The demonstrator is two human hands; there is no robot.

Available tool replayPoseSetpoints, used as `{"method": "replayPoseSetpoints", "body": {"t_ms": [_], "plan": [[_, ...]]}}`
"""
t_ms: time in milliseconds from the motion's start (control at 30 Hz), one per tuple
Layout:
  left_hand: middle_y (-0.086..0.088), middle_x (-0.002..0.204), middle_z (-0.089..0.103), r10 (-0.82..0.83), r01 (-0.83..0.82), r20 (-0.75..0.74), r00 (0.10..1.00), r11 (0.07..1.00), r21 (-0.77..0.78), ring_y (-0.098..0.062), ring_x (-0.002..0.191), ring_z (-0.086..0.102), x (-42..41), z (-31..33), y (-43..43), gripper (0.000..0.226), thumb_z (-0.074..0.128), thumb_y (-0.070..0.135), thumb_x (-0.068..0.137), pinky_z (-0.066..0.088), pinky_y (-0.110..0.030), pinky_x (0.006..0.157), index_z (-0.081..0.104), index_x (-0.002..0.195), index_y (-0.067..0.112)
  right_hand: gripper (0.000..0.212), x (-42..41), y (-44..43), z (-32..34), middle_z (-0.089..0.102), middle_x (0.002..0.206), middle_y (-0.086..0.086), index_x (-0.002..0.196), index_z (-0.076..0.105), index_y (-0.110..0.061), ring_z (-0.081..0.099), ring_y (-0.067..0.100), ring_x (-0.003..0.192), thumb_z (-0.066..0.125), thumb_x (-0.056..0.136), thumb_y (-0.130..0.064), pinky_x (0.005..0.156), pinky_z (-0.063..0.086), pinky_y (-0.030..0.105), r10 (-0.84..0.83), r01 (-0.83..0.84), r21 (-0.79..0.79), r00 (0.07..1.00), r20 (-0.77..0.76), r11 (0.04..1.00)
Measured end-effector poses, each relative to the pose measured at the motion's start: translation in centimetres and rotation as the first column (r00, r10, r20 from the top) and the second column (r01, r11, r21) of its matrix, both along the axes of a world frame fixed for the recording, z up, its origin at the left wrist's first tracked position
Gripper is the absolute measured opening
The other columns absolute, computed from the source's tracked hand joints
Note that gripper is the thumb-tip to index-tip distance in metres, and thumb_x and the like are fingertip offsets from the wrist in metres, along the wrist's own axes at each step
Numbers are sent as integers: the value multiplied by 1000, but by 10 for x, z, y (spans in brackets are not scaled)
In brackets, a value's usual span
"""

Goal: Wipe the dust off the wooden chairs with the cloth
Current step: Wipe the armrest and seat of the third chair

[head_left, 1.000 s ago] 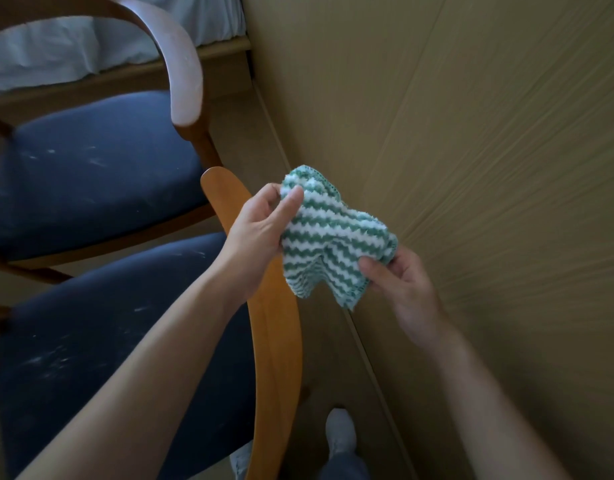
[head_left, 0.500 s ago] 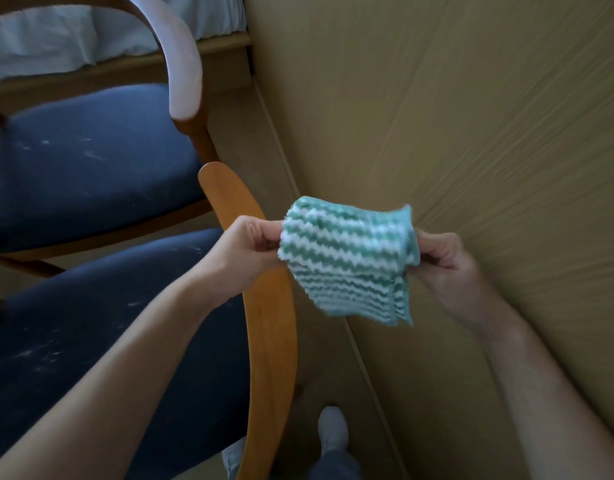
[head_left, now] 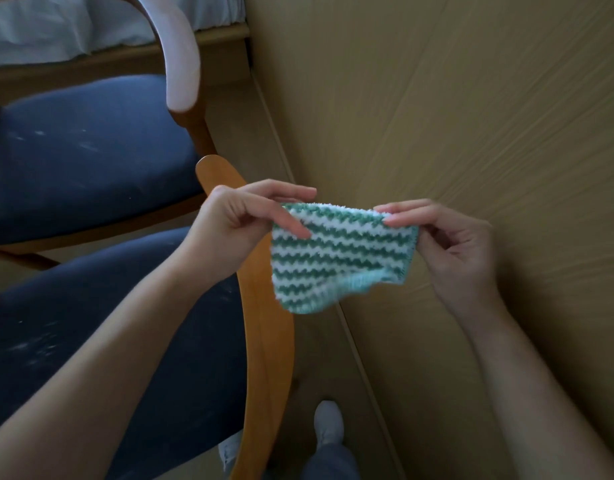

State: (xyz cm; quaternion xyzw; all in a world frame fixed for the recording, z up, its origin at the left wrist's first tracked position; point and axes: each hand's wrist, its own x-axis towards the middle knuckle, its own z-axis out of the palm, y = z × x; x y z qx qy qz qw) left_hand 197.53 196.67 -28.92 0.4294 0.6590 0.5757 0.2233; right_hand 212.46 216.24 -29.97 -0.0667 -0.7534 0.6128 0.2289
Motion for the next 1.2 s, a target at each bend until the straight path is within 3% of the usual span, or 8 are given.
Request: {"method": "replayPoseSetpoints", "body": {"t_ms": [167,367,567,667,800,933,1100,1200], "plan": [[6,88,74,42,-27,178,983,996,-84,-12,87,70,1,1,-1,31,53,-2,90,55,-21,75,59,115,15,31,-2,-1,0,73,85,-8,98,62,-11,68,7,84,47,90,14,68,54,20,-7,36,-237,992,122,971],[-2,93,73,32,75,431,902,971,-229,-16,86,70,-2,3,-10,28,48,22,86,55,-22,69,59,112,20,18,-3,-2,-1,72,74,-4,94,63,-13,68,7,66,49,87,-21,57,56,22,125,13,-338,915,383,941],[4,91,72,36,66,457,889,977,-205,-10,83,69,-2,1,-8,26,46,21,88,55,-21,64,65,106,20,31,-6,-8,-4,71,75,1,94,67,-18,66,13,64,37,100,-20,57,54,31,156,71,-426,866,475,902],[2,92,73,30,66,504,863,983,-172,-12,88,69,-3,-1,-10,28,49,15,84,54,-20,67,73,97,22,31,-8,-11,-5,70,84,6,95,69,-14,66,16,73,42,91,-29,63,56,31,201,99,-606,891,408,789],[-3,100,71,49,41,595,802,990,-136,-19,98,66,-7,-6,-13,37,39,7,94,55,-27,77,75,94,17,53,-9,-16,-6,64,119,14,119,62,-8,62,26,110,41,88,-46,85,54,39,366,-22,-851,908,203,525],[-12,104,68,142,-57,629,764,986,-154,-24,95,65,-5,-9,-9,35,44,31,94,56,-30,79,73,96,14,84,-10,-23,-14,57,131,13,132,46,-10,54,28,123,73,66,-55,95,49,41,473,-71,-834,848,239,547],[4,96,52,84,-51,397,914,994,-93,-9,91,61,-3,-6,-5,32,62,6,82,53,-21,80,62,113,14,61,-13,-28,-7,66,119,4,120,58,-18,62,20,112,57,71,-54,90,53,37,398,22,-768,845,356,640],[3,98,58,55,-40,365,929,998,-49,-12,94,64,-5,-4,-4,39,61,1,81,54,-24,80,58,119,13,31,-17,-28,-7,73,99,2,102,64,-12,69,15,92,59,77,-29,74,57,27,268,82,-694,885,380,716]]}}
